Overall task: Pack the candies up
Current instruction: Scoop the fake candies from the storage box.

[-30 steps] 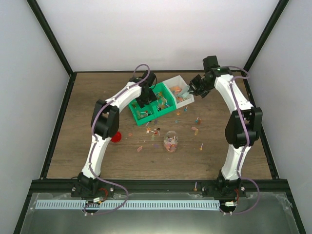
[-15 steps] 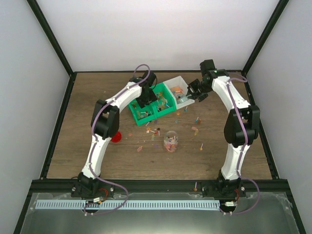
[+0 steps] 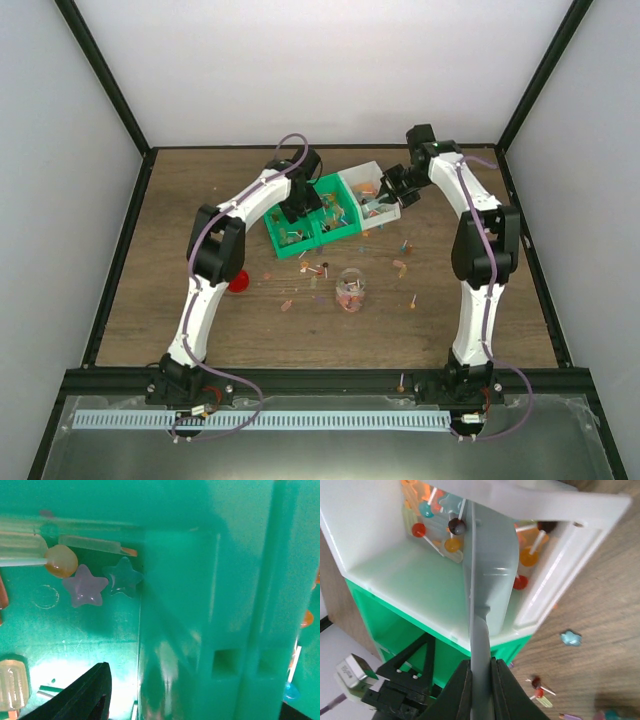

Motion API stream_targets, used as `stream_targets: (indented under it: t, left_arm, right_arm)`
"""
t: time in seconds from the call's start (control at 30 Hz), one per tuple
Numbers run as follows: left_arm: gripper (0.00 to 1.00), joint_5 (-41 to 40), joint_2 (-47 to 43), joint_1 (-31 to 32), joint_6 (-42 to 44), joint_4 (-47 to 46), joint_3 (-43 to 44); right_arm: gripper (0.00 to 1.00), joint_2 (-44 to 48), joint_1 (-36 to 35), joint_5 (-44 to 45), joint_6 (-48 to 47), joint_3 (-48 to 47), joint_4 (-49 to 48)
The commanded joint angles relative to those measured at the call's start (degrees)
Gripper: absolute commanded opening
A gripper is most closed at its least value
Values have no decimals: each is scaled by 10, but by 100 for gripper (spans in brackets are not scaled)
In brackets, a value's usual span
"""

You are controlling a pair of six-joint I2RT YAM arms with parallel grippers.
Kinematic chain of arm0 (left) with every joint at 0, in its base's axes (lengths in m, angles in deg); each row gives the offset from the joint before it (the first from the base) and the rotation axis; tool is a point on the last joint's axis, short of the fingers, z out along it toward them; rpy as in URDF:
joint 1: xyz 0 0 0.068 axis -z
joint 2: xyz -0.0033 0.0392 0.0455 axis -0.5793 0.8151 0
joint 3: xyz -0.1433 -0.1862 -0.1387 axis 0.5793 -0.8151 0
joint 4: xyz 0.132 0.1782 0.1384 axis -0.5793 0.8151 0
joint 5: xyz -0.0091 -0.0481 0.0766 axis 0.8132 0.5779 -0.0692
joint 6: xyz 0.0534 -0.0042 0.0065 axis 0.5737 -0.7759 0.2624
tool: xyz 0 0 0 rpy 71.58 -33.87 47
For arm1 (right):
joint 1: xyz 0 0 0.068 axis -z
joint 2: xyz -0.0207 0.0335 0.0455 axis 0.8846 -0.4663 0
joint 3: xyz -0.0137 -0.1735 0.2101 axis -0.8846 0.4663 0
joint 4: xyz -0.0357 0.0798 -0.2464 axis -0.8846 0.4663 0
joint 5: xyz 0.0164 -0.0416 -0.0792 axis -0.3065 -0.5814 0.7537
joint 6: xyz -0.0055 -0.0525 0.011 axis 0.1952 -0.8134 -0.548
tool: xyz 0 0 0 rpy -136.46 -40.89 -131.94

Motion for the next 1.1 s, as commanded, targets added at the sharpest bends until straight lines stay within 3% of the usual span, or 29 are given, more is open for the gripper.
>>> stream_targets:
  t: [0.0, 0.27, 0.53, 0.7, 1.07]
  left_arm:
    - [57, 4, 20, 0, 1, -1, -4]
    - [56, 4, 21, 0, -2, 2, -8]
    - [52, 11, 25, 0, -11, -12, -12]
    - [52, 13, 24, 0, -12, -16, -12]
    - [45, 11, 33, -2, 2, -1, -12]
  right_arm:
    - [1, -36, 2, 0, 18, 42, -30]
    - [1, -2, 4, -14, 25, 94, -112]
    - [1, 78, 3, -3, 29, 79, -42]
    - [1, 90, 3, -13, 30, 149, -50]
    - [1, -44, 3, -37, 34, 144, -160]
